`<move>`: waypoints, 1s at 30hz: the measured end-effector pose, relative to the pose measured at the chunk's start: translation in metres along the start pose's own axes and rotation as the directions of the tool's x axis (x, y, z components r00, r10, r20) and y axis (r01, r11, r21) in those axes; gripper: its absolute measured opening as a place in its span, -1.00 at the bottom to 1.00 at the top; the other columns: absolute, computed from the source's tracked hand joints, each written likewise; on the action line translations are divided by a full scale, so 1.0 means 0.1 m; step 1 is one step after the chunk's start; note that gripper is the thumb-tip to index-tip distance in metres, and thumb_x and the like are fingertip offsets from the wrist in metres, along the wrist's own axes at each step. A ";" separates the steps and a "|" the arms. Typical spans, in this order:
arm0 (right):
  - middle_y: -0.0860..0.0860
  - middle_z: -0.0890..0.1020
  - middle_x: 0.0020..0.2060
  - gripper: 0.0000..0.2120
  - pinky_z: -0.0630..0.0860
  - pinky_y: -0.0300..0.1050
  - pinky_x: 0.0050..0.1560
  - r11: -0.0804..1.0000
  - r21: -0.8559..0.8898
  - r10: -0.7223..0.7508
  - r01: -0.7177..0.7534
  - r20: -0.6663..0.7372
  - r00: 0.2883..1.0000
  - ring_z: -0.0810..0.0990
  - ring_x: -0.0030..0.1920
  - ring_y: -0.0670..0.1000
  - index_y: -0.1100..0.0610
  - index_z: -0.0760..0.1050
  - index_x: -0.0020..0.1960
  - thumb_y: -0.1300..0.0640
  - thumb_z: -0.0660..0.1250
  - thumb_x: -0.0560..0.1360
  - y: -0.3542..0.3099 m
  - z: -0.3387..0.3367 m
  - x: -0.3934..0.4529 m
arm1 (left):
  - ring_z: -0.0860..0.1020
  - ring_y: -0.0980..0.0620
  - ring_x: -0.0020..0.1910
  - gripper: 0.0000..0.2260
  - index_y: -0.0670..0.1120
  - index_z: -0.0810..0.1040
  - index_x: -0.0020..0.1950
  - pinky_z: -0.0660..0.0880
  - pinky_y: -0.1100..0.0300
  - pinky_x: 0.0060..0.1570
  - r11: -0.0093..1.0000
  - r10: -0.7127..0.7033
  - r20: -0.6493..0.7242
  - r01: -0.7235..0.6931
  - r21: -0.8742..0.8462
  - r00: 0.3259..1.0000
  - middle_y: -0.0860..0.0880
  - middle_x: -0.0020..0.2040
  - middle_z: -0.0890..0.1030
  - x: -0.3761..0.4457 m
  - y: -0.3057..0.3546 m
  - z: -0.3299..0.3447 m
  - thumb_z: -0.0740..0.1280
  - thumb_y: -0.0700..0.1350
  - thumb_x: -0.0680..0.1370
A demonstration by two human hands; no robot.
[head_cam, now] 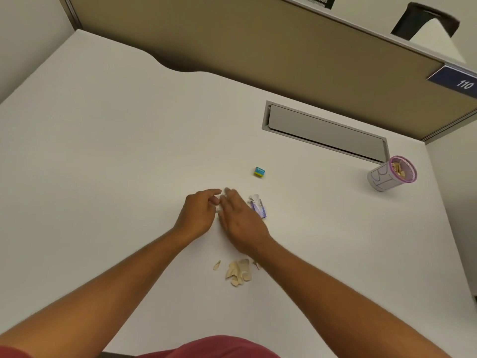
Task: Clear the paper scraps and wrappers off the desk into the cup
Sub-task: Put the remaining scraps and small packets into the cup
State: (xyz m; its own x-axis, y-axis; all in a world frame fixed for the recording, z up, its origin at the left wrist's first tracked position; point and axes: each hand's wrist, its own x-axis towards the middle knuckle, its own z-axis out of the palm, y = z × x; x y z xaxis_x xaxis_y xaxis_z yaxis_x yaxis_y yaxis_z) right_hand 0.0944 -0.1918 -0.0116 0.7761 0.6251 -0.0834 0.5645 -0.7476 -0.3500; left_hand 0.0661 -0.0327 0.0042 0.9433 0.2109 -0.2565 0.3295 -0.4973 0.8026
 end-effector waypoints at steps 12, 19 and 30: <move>-0.01 0.53 0.35 -0.47 0.40 0.00 0.31 0.865 0.145 0.501 -0.480 -0.207 0.840 0.45 0.34 0.08 0.00 0.37 0.51 0.00 0.40 0.58 0.32 -0.18 -0.46 | 0.34 -0.09 0.49 -0.50 -0.01 0.41 0.56 0.35 0.07 0.46 0.941 0.204 0.168 -0.241 0.237 0.964 -0.01 0.56 0.38 -0.17 0.03 0.16 0.31 -0.18 0.60; -0.12 0.67 0.12 -0.58 0.44 -0.08 0.23 0.884 0.192 0.456 -0.427 -0.144 0.879 0.53 0.19 -0.02 -0.05 0.54 0.31 0.06 0.48 0.47 0.54 -0.42 -0.35 | 0.50 -0.12 0.36 -0.51 -0.04 0.43 0.53 0.47 0.03 0.37 0.967 0.183 0.185 -0.211 0.144 0.965 -0.04 0.47 0.47 -0.08 0.03 0.17 0.36 -0.20 0.59; 0.00 0.62 0.23 -0.69 0.60 0.01 0.23 0.827 0.361 0.507 -0.430 -0.151 0.849 0.62 0.11 0.00 0.10 0.57 0.27 0.26 0.43 0.55 0.98 -0.62 -0.07 | 0.44 -0.12 0.42 -0.51 -0.05 0.40 0.56 0.42 0.08 0.38 0.944 0.214 0.193 -0.254 0.210 0.958 -0.03 0.53 0.40 0.01 0.15 0.22 0.30 -0.24 0.62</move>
State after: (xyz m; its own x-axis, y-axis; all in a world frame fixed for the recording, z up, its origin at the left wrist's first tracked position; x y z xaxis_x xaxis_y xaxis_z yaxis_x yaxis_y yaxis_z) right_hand 0.1612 -0.2833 0.0125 0.9872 0.1175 -0.1078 0.0315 -0.8064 -0.5906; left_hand 0.0734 -0.0584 0.0044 0.9818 -0.0669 -0.1775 0.0806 -0.7001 0.7095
